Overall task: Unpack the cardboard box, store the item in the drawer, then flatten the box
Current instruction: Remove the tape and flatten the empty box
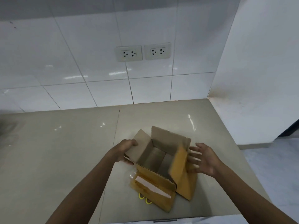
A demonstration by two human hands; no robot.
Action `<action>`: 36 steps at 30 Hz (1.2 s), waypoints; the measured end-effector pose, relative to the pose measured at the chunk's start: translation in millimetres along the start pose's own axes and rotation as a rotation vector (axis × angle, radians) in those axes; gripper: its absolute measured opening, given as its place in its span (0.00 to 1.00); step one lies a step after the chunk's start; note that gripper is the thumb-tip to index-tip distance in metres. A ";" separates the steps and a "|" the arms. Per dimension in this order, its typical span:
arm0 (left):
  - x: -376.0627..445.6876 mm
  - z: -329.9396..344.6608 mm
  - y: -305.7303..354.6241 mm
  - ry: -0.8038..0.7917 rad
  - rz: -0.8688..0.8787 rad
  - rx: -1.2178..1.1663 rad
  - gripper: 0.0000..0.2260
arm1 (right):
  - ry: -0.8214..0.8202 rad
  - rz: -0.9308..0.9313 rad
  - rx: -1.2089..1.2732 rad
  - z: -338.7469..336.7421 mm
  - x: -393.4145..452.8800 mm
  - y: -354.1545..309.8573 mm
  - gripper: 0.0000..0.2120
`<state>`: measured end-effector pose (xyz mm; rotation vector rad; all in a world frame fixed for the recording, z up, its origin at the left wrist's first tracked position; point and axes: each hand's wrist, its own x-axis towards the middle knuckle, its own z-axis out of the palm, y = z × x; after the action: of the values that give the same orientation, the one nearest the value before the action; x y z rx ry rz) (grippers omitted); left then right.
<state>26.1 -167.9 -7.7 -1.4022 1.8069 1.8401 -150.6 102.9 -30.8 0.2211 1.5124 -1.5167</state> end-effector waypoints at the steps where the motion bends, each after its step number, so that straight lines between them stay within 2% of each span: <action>1: 1.0 -1.4 -2.3 -0.025 -0.007 -0.022 0.21 | 0.010 0.059 -0.008 -4.6 2.4 3.0 0.18; 5: 1.3 -8.1 -6.8 -0.163 -0.034 -0.010 0.27 | 0.143 0.208 -0.103 -2.3 2.7 11.4 0.19; 7: -0.5 -9.5 -7.3 -0.231 -0.042 0.019 0.31 | 0.211 0.177 -0.229 0.4 6.0 13.6 0.16; 9: -3.7 -11.0 -7.9 -0.303 -0.037 0.020 0.34 | 0.239 0.151 -0.339 4.9 5.5 13.1 0.18; 14: -13.3 -14.4 -19.6 -0.479 -0.109 0.013 0.45 | 0.033 0.348 -0.471 10.5 -4.1 10.0 0.35; 17: -13.7 -11.5 -26.4 -0.516 -0.195 -0.079 0.46 | -0.042 0.398 -0.521 13.1 -1.9 12.9 0.40; 22: -24.5 0.7 -17.6 -0.417 -0.140 -0.111 0.43 | -0.093 0.422 -0.544 24.1 -6.6 10.0 0.35; 27: -31.0 1.9 -6.2 -0.336 -0.007 -0.191 0.41 | -0.137 0.332 -0.535 34.5 -22.9 -22.7 0.32; 31: -55.7 0.5 27.7 -0.171 0.274 -0.158 0.32 | -0.163 0.145 -0.493 44.3 -42.3 -59.2 0.24; 34: -76.5 -3.0 53.0 -0.005 0.514 -0.120 0.26 | -0.222 -0.043 -0.369 48.3 -54.4 -79.4 0.18; 36: -84.0 -5.1 60.2 0.093 0.618 -0.076 0.24 | -0.259 -0.127 -0.293 49.8 -58.3 -87.3 0.18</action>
<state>30.0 -147.9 93.8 -1.0286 2.4425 2.1566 -156.9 69.5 80.3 -0.2380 1.5360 -1.3409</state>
